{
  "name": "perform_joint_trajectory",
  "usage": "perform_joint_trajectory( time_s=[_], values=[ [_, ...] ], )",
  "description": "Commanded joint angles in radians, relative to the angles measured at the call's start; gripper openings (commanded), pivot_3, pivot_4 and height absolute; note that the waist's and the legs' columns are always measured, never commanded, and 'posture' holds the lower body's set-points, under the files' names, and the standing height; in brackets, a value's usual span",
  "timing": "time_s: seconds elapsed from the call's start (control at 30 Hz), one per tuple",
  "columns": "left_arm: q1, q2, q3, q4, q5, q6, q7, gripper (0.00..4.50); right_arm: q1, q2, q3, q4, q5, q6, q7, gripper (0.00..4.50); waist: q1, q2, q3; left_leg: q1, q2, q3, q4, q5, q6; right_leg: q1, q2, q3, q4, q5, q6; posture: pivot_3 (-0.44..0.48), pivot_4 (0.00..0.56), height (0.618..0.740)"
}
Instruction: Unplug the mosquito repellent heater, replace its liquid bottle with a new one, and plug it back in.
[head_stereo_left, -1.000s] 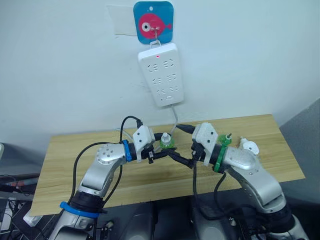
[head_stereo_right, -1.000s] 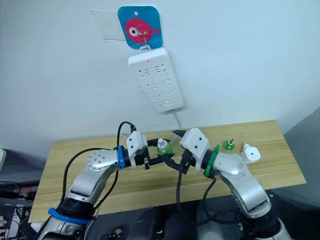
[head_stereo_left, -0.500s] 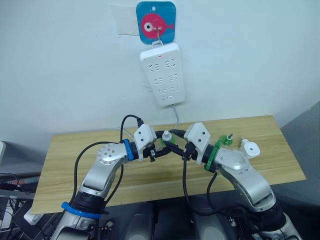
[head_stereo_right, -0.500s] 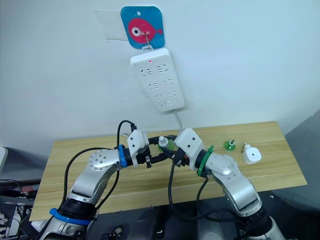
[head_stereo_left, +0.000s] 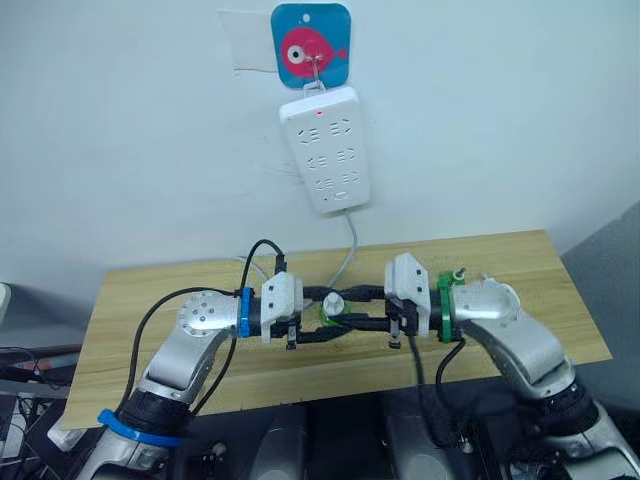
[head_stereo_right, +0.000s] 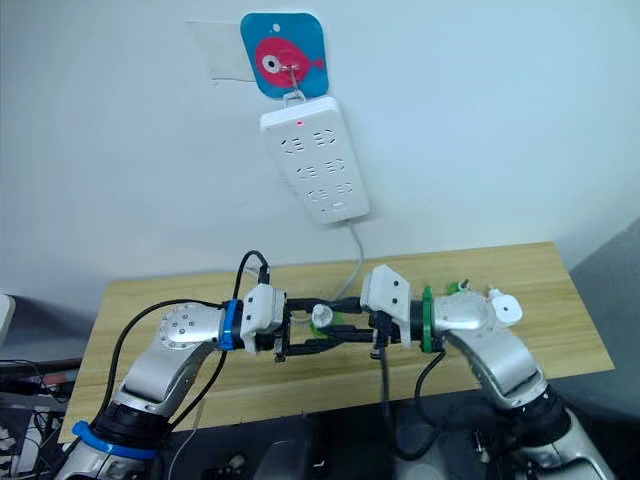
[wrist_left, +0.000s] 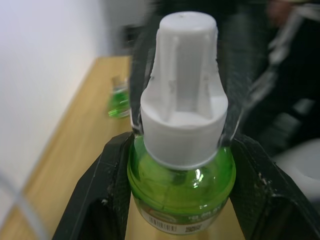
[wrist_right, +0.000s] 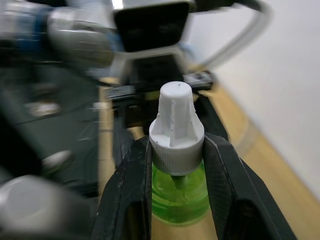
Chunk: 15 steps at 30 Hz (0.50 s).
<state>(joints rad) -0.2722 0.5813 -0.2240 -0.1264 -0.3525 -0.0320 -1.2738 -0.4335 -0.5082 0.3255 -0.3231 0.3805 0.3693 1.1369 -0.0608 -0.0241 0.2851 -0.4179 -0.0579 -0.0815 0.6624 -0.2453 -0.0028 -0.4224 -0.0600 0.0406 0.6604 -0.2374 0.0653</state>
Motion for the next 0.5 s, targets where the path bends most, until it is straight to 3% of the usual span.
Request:
perform_joint_trajectory(
  time_s=[0.03, 0.2, 0.5],
  values=[
    [-0.011, 0.021, -0.061, 0.008, -0.019, -0.095, -0.172, 2.23, -0.089, 0.001, -0.005, 0.116, 0.036, -0.136, 0.182, 1.04, 0.003, 0.0, 0.0, 0.0, 0.0, 0.0, 0.0, 0.0, 0.0, 0.0, 0.0, 0.0, 0.0, 0.0, 0.0, -0.035, 0.251, 0.74],
    [-0.104, -0.01, -0.085, 0.125, 0.005, -0.173, -0.236, 2.23, -0.163, 0.031, 0.023, 0.237, 0.024, -0.21, 0.291, 1.04, 0.01, 0.0, 0.0, 0.0, -0.001, 0.0, 0.001, 0.0, 0.0, 0.001, 0.001, 0.0, 0.0, 0.0, 0.0, -0.017, 0.25, 0.74],
    [-0.139, -0.051, -0.026, 0.195, 0.03, -0.147, -0.128, 2.23, -0.109, -0.059, -0.076, 0.193, 0.046, -0.154, 0.26, 4.17, 0.013, 0.0, 0.0, 0.0, -0.001, -0.001, 0.002, 0.0, 0.0, 0.0, 0.0, 0.0, 0.001, 0.0, 0.0, -0.042, 0.27, 0.74]
  ],
)
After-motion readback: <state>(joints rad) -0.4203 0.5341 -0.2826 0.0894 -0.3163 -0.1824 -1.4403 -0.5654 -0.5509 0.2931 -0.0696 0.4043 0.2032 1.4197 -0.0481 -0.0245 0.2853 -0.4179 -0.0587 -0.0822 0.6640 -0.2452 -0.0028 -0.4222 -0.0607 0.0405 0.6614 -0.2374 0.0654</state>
